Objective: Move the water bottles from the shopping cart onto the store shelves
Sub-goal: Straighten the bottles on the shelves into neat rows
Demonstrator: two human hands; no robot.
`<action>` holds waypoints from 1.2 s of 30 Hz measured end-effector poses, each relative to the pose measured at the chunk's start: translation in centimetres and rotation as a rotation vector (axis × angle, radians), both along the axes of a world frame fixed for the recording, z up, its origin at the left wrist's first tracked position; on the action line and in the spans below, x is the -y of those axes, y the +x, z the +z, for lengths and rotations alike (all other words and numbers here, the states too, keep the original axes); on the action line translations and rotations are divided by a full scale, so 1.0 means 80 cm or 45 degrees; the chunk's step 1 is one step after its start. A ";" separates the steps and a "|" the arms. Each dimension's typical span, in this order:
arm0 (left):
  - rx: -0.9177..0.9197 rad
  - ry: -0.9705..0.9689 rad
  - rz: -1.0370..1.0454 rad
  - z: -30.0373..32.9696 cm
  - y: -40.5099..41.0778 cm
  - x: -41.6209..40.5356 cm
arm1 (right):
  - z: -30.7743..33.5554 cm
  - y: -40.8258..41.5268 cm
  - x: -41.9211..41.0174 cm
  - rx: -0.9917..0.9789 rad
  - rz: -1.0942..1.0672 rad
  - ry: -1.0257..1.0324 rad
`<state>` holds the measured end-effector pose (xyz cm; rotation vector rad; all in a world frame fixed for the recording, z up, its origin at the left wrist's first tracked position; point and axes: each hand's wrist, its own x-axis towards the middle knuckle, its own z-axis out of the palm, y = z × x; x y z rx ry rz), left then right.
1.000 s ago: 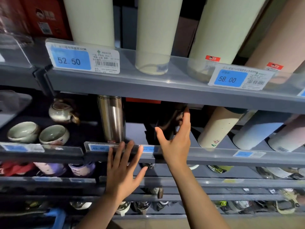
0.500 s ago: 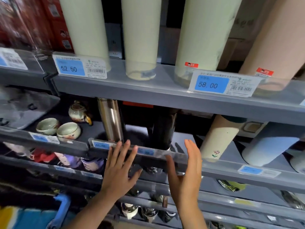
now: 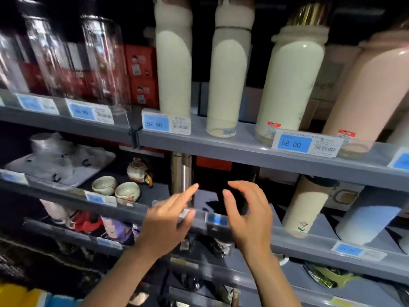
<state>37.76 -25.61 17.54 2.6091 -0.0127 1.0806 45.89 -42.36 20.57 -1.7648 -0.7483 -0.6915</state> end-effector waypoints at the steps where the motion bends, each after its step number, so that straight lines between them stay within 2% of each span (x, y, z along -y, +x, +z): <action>1: 0.070 -0.012 -0.010 0.028 -0.006 -0.010 | 0.021 -0.003 -0.014 0.054 0.062 -0.001; 6: 0.474 -0.059 0.047 0.164 -0.038 -0.073 | 0.141 -0.013 -0.080 0.406 0.281 -0.041; 9: 0.629 -0.027 0.075 0.238 -0.047 -0.102 | 0.223 -0.013 -0.098 0.615 0.289 -0.105; 14: 0.789 0.009 0.057 0.335 -0.041 -0.126 | 0.345 -0.016 -0.103 0.753 0.134 -0.143; 18: 0.763 0.148 0.126 0.394 -0.023 -0.137 | 0.412 -0.013 -0.103 0.826 -0.015 -0.212; 24: 0.770 0.286 0.199 0.439 0.031 -0.146 | 0.441 -0.003 -0.098 0.866 -0.183 -0.327; 28: 0.758 0.273 0.319 0.455 0.068 -0.159 | 0.454 0.010 -0.103 0.936 -0.328 -0.428; 31: 0.843 0.228 0.344 0.451 0.081 -0.173 | 0.474 0.017 -0.104 0.986 -0.385 -0.413; 36: 0.935 0.320 0.323 0.446 0.086 -0.180 | 0.530 0.019 -0.114 1.027 -0.498 -0.487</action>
